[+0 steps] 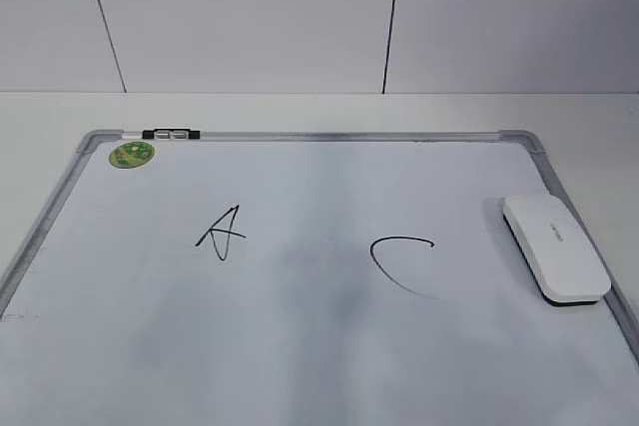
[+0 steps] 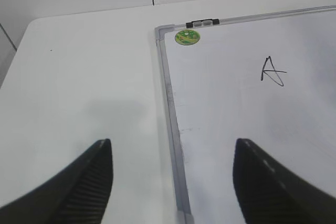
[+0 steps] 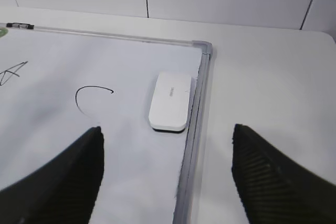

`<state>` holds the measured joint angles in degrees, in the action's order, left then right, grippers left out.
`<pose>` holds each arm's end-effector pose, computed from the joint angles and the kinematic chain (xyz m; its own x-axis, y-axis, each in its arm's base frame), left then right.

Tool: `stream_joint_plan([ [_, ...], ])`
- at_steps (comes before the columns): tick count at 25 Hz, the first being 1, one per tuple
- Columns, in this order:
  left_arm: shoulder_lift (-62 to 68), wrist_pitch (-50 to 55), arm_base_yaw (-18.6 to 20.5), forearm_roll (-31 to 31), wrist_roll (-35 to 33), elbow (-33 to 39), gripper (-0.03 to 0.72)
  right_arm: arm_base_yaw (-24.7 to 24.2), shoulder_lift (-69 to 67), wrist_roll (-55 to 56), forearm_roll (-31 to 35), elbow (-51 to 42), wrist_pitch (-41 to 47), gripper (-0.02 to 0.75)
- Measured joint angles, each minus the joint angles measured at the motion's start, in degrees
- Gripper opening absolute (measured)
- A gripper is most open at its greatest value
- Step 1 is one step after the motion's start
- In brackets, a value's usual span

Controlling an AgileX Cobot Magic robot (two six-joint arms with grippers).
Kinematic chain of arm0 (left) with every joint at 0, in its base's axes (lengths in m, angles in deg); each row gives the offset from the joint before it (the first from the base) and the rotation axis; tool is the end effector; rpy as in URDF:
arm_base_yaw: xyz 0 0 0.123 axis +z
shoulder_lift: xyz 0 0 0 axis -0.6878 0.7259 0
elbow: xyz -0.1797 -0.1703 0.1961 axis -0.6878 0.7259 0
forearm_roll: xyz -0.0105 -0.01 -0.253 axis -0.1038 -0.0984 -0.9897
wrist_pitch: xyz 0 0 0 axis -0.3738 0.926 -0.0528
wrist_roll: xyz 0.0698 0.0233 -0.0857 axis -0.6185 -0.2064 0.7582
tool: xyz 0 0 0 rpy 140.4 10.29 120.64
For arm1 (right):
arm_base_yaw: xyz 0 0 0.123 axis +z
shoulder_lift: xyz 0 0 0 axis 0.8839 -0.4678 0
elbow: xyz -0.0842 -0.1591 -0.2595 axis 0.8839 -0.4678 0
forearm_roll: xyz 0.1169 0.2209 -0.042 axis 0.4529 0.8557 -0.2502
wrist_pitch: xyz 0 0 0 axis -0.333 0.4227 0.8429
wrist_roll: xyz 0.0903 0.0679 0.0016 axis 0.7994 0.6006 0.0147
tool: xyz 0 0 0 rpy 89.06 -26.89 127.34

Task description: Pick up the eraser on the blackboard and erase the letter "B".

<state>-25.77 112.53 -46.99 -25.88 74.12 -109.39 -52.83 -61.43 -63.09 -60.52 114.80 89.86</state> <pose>-0.0198 -0.0063 0.3094 -0.4511 0.0767 -0.8892 0.1422 0.9897 0.0132 -0.0259 -0.0042 0.2906 -0.3540 -0.1223 -0.9272 -0.1843 0.9811 -0.0591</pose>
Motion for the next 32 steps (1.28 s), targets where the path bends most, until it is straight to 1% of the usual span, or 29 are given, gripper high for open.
stream_joint_plan([
  [4,-4.97,0.23,0.0,0.0,0.0,3.1,0.538,0.0,0.1,-0.39,0.0,-0.4,2.57,0.594],
  [8,-5.0,-0.47,0.0,-0.48,0.03,6.66,0.536,0.0,0.1,-0.53,0.0,-0.82,2.72,0.594],
  [10,-5.0,-0.6,0.0,-0.6,0.03,7.75,0.521,0.0,0.1,-0.67,0.0,-2.35,2.85,0.594],
  [15,-5.0,-0.72,0.0,-0.6,0.03,8.23,0.446,0.0,0.1,-1.89,0.57,-3.37,4.29,0.594],
  [19,-5.0,-0.72,0.0,-0.6,0.03,8.36,0.413,0.0,0.1,-2.0,0.67,-4.11,5.0,0.594],
  [26,-5.0,-0.72,0.0,-0.6,0.03,8.36,0.407,0.0,0.1,1.44,0.6,-4.38,5.03,0.594],
  [32,-5.0,-0.72,0.0,-0.7,0.03,8.36,0.407,0.0,0.1,2.1,0.47,-4.42,5.03,0.594],
])
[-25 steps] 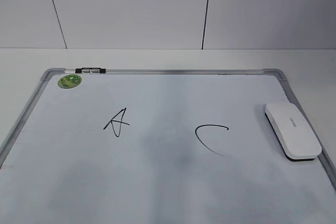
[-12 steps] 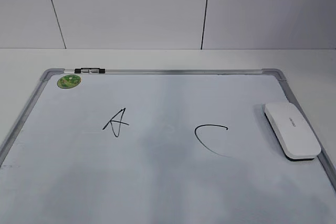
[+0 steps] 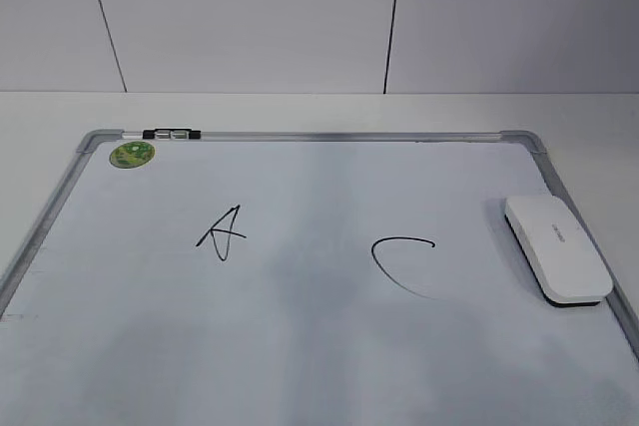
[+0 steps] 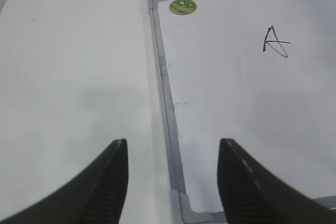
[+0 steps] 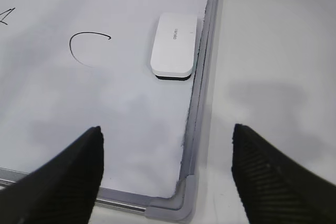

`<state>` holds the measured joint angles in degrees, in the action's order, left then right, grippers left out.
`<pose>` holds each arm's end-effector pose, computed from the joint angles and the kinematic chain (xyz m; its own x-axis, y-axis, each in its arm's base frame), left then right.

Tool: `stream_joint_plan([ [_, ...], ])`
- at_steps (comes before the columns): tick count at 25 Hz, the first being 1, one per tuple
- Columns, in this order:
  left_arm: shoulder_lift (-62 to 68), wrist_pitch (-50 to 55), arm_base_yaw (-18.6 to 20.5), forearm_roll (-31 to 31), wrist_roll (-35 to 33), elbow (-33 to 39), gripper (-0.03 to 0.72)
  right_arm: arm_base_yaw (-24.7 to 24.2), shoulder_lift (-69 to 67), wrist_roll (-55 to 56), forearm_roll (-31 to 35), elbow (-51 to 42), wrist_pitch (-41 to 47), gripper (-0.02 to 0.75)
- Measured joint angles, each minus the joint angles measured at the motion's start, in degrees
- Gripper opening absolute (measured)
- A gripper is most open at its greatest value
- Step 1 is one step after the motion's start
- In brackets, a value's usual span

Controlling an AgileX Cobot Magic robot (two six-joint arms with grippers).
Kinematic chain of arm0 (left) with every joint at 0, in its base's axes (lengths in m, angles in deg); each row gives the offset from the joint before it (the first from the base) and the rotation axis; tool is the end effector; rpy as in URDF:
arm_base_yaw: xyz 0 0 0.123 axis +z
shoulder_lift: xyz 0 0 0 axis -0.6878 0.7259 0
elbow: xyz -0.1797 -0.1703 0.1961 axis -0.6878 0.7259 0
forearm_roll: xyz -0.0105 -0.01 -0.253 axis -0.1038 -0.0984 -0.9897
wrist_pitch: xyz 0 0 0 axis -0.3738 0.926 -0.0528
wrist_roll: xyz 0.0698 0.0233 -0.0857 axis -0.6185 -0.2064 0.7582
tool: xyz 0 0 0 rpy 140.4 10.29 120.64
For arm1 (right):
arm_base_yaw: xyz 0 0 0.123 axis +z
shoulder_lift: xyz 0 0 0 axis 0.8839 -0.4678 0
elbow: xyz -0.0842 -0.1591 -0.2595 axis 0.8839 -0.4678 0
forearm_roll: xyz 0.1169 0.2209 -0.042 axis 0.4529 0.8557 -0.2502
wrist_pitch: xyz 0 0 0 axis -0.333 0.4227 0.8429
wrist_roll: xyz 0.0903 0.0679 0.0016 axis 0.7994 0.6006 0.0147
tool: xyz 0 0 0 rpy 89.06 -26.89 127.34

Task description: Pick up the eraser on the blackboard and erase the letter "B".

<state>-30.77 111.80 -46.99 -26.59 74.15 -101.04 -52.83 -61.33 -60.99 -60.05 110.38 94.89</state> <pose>-0.0177 -0.0076 0.2665 -0.4914 0.0722 -0.8679 0.1485 0.9889 -0.0018 -0.0216 -0.0027 0.2593 -0.5050 -0.1065 -0.8565 -0.1797 0.9836 -0.0163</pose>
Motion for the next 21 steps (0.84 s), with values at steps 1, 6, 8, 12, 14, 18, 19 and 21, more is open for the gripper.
stream_joint_plan([
  [1,0.0,0.0,0.0,0.0,0.0,0.0,0.406,0.0,0.0,0.03,-0.1,0.0,0.0,0.594],
  [6,0.0,0.0,0.0,-0.12,0.0,0.0,0.405,0.0,0.0,0.12,-0.47,0.0,0.09,0.594],
  [8,0.0,0.0,0.0,-0.12,0.0,0.0,0.404,0.0,0.0,0.12,-0.47,0.0,0.09,0.594],
  [12,0.0,0.0,0.0,-0.12,0.0,0.0,0.403,-1.47,0.0,0.12,-0.47,0.0,0.09,0.594],
  [14,0.0,0.0,0.0,-0.12,0.0,0.0,0.403,-2.91,0.0,0.12,-0.47,0.0,0.09,0.594],
  [18,0.0,0.0,0.0,-0.12,0.0,0.0,0.396,-3.45,0.0,0.23,-0.47,0.0,0.09,0.594],
  [19,0.0,0.0,0.0,-0.12,0.0,0.0,0.393,-3.45,0.0,0.23,-0.47,0.0,0.09,0.594],
  [21,0.0,0.0,0.0,-0.12,0.0,0.09,0.388,-3.45,0.0,0.23,-0.47,0.0,0.09,0.594],
])
